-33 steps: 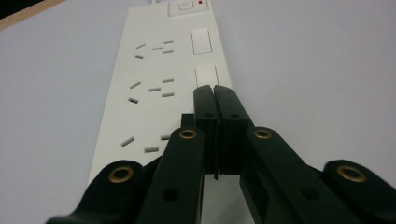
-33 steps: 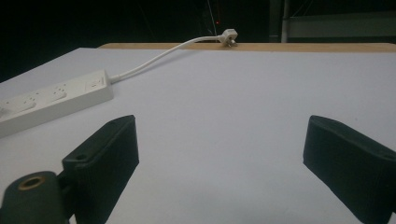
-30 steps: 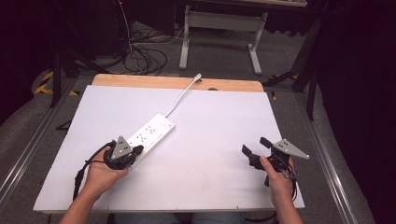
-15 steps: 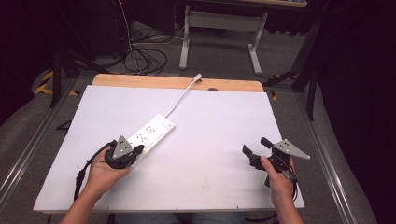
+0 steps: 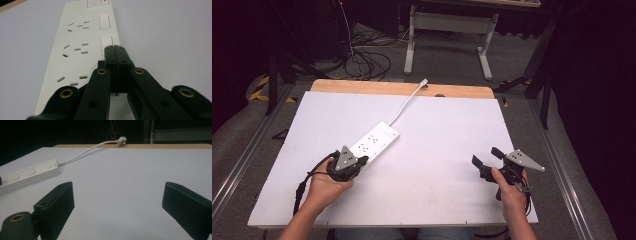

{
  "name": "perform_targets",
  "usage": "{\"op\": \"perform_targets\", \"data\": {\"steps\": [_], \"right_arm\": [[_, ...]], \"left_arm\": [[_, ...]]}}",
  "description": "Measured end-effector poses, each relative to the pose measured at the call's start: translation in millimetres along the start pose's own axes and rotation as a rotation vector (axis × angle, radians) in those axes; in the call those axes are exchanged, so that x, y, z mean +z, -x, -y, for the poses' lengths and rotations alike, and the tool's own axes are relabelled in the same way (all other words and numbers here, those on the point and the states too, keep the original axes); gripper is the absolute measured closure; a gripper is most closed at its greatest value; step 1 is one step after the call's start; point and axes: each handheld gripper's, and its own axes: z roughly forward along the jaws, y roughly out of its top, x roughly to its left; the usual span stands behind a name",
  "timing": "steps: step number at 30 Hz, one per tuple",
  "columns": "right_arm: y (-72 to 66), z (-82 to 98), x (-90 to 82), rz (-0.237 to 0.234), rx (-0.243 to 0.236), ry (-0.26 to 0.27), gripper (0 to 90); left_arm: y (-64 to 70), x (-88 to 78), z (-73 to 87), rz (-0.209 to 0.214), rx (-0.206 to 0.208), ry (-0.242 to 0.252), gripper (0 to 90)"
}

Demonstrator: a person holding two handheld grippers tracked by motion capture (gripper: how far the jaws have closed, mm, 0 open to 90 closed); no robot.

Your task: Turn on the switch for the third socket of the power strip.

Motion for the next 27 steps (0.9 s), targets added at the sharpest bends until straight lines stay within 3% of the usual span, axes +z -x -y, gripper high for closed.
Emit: {"op": "perform_targets", "data": {"steps": [27], "right_arm": [[-2.0, -0.4, 0.9, -0.002, 0.0, -0.001, 11.2]], "left_arm": [[0.8, -1.5, 2.4, -0.006, -0.011, 0.012, 89.9]]}}
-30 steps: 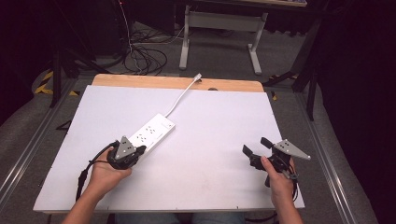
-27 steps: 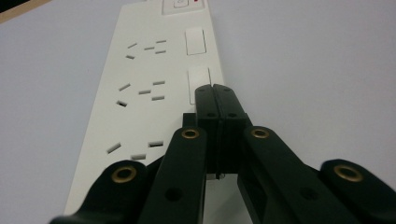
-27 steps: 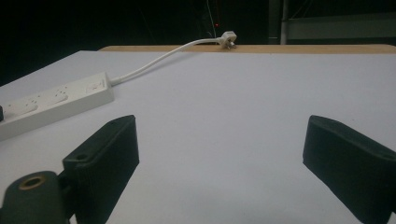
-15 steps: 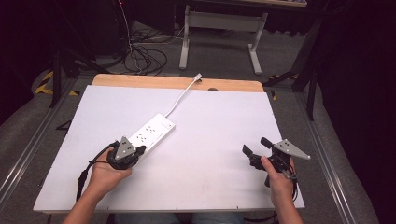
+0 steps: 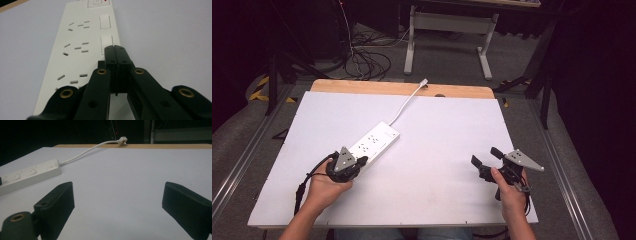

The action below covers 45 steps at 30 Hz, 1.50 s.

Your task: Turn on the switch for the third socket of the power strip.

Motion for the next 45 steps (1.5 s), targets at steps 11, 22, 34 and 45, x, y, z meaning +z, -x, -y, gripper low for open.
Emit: {"op": "perform_targets", "data": {"steps": [11, 22, 34, 45], "right_arm": [[0.4, -0.3, 0.5, -0.001, -0.002, -0.001, 11.2], [0.1, -0.6, 1.5, -0.003, -0.004, -0.001, 11.2], [0.2, -0.7, 1.7, -0.005, -0.004, -0.003, 11.2], [0.1, -0.8, 2.1, -0.007, -0.005, -0.005, 11.2]], "left_arm": [[-14.1, -16.6, -5.2, -0.017, -0.094, 0.14, 89.8], [-17.0, -23.5, -6.8, -0.029, -0.13, 0.194, 89.8], [-20.0, -28.2, -8.0, -0.056, -0.16, 0.229, 89.5], [-28.0, -37.7, -6.7, -0.125, -0.196, 0.287, 87.8]]}}
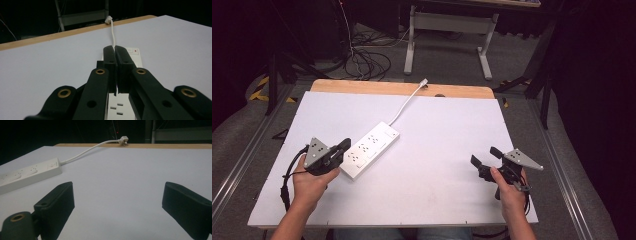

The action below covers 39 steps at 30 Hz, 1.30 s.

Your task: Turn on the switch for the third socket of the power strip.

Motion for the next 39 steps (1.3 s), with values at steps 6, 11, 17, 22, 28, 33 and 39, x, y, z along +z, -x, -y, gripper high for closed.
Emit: {"op": "perform_targets", "data": {"steps": [6, 11, 17, 22, 28, 33, 39], "right_arm": [[0.0, 0.0, 0.2, -0.001, 0.0, 0.0, 11.3], [0.3, -0.1, 0.4, -0.002, 0.0, -0.002, 11.3], [0.4, -0.1, 0.9, -0.003, -0.002, -0.003, 11.3], [0.4, 0.0, 1.2, -0.006, 0.0, -0.006, 11.3], [0.2, 0.1, 2.2, -0.01, 0.0, -0.012, 11.6], [0.6, 0.0, 2.3, -0.012, 0.002, -0.012, 11.6], [0.5, 0.0, 3.0, -0.014, 0.0, -0.013, 11.7]], "left_arm": [[-0.5, -1.1, -0.3, -0.004, -0.001, 0.005, 86.0], [-2.1, -1.6, -0.1, -0.013, -0.005, 0.006, 84.2], [-2.8, -2.4, -0.4, -0.026, -0.015, 0.013, 83.4], [-3.7, -2.6, -0.3, -0.029, -0.015, 0.008, 81.7], [-4.3, -3.0, -0.1, -0.054, -0.023, 0.007, 77.4], [-6.9, -7.0, -1.3, -0.135, -0.019, 0.03, 73.6], [-10.9, -13.3, -2.8, -0.225, -0.044, 0.08, 68.2]]}}
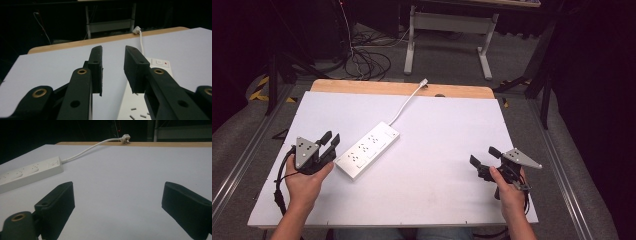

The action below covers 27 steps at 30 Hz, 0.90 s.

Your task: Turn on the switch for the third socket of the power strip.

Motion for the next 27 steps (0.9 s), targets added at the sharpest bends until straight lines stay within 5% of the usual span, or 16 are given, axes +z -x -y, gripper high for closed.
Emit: {"op": "perform_targets", "data": {"steps": [17, 23, 27], "right_arm": [[0.8, 0.8, -1.5, 0.004, 0.002, 0.001, 11.7], [0.7, 1.0, -1.8, 0.005, 0.004, 0.001, 11.7], [0.6, 1.0, -1.7, 0.005, 0.003, 0.001, 11.6]], "left_arm": [[-1.8, -1.9, -0.7, -0.025, -0.027, 0.017, 44.6], [-3.3, -1.5, -1.1, -0.063, -0.038, 0.015, 37.5], [-5.8, -1.2, -0.7, -0.053, -0.061, 0.015, 25.5]]}}
